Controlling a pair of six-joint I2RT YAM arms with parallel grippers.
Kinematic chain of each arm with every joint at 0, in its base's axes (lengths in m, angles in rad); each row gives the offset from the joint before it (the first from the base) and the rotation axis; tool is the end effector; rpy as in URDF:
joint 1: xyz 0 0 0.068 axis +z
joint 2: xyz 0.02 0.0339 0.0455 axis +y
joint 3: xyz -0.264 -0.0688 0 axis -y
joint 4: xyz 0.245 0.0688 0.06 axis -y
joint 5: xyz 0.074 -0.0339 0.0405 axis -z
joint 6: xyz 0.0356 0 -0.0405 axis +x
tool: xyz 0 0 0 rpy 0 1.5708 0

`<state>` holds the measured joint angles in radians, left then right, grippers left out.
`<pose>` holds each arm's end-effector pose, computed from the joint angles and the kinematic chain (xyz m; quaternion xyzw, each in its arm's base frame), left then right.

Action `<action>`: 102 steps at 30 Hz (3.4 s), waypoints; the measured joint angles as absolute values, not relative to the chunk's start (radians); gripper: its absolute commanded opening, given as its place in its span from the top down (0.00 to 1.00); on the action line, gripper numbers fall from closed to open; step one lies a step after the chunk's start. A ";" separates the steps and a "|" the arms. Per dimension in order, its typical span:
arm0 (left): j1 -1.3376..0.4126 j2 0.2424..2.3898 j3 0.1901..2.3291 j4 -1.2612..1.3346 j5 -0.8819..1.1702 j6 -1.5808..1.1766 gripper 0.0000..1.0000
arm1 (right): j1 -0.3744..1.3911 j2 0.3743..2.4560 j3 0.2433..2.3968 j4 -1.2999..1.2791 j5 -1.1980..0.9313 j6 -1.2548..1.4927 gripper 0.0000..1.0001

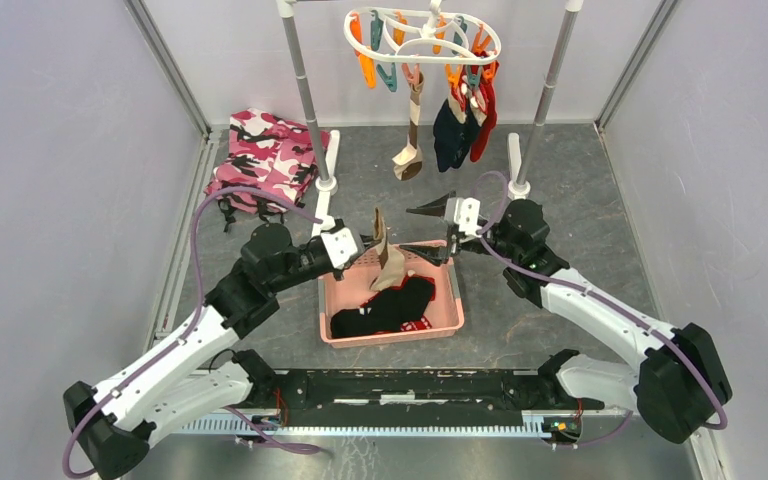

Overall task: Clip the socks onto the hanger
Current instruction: Pick up the sock from the bin.

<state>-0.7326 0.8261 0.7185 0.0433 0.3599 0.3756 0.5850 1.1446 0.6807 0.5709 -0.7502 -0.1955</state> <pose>0.1390 -0.1419 0.3341 0.4817 0.5459 -0.2480 0.6391 0.2003 0.1618 0.3086 -0.4886 0.4714 0.3742 0.6317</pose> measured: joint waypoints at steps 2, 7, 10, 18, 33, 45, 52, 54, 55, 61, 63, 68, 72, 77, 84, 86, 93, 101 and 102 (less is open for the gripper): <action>-0.744 0.814 0.759 -0.030 0.370 0.414 0.98 | 0.585 1.155 0.700 0.535 -0.809 -0.261 0.28; -0.753 0.784 0.846 -0.218 0.398 0.511 0.98 | 0.608 1.191 0.756 0.494 -0.900 -0.369 0.27; -0.753 0.777 0.881 -0.319 0.416 0.566 0.98 | 0.643 1.243 0.832 0.445 -0.940 -0.434 0.27; -0.753 0.777 0.920 -0.495 0.449 0.657 0.98 | 0.676 1.359 1.004 0.326 -1.039 -0.543 0.27; -0.753 0.800 0.976 -0.637 0.419 0.749 0.98 | 0.707 1.497 1.295 -0.249 -1.147 -0.959 0.34; -0.753 0.755 0.966 -0.595 0.363 0.749 0.98 | 0.712 1.514 1.295 -0.295 -1.139 -0.955 0.75; -0.753 0.742 0.932 -0.526 0.290 0.687 0.98 | 0.711 1.486 1.276 -0.241 -1.105 -0.869 1.00; -0.753 0.740 0.913 -0.485 0.247 0.645 0.97 | 0.704 1.477 1.267 -0.223 -1.094 -0.828 1.00; -0.753 0.738 0.902 -0.462 0.227 0.624 0.93 | 0.701 1.472 1.259 -0.210 -1.091 -0.801 1.00; -0.753 0.692 0.774 -0.245 0.101 0.434 0.31 | 0.653 1.441 1.191 -0.099 -1.034 -0.583 1.00; -0.753 0.668 0.731 -0.183 0.071 0.381 0.21 | 0.643 1.435 1.179 -0.072 -1.004 -0.530 1.00; -0.733 0.628 0.677 -0.022 -0.005 0.240 0.17 | 0.612 1.401 1.138 0.036 -0.902 -0.359 1.00; -0.620 0.685 0.684 0.107 0.063 0.122 0.17 | 0.569 1.346 1.079 0.132 -0.809 -0.237 1.00; -0.350 0.924 0.683 0.439 0.377 -0.162 0.14 | 0.516 1.267 1.001 0.248 -0.687 -0.117 1.00; -0.289 1.241 0.675 0.981 0.704 -0.497 0.11 | 0.509 1.227 0.971 0.326 -0.650 -0.056 1.00; -0.289 1.289 0.675 1.106 0.763 -0.551 0.11 | 0.509 1.227 0.970 0.337 -0.652 -0.046 1.00; -0.288 1.389 0.672 1.423 0.902 -0.701 0.10 | 0.509 1.232 0.970 0.351 -0.655 -0.030 1.00; -0.309 1.389 0.664 1.476 0.917 -0.710 0.09 | 0.509 1.259 0.970 0.359 -0.680 -0.022 1.00; -0.324 1.388 0.664 1.476 0.915 -0.697 0.09 | 0.509 1.261 0.970 0.359 -0.681 -0.019 1.00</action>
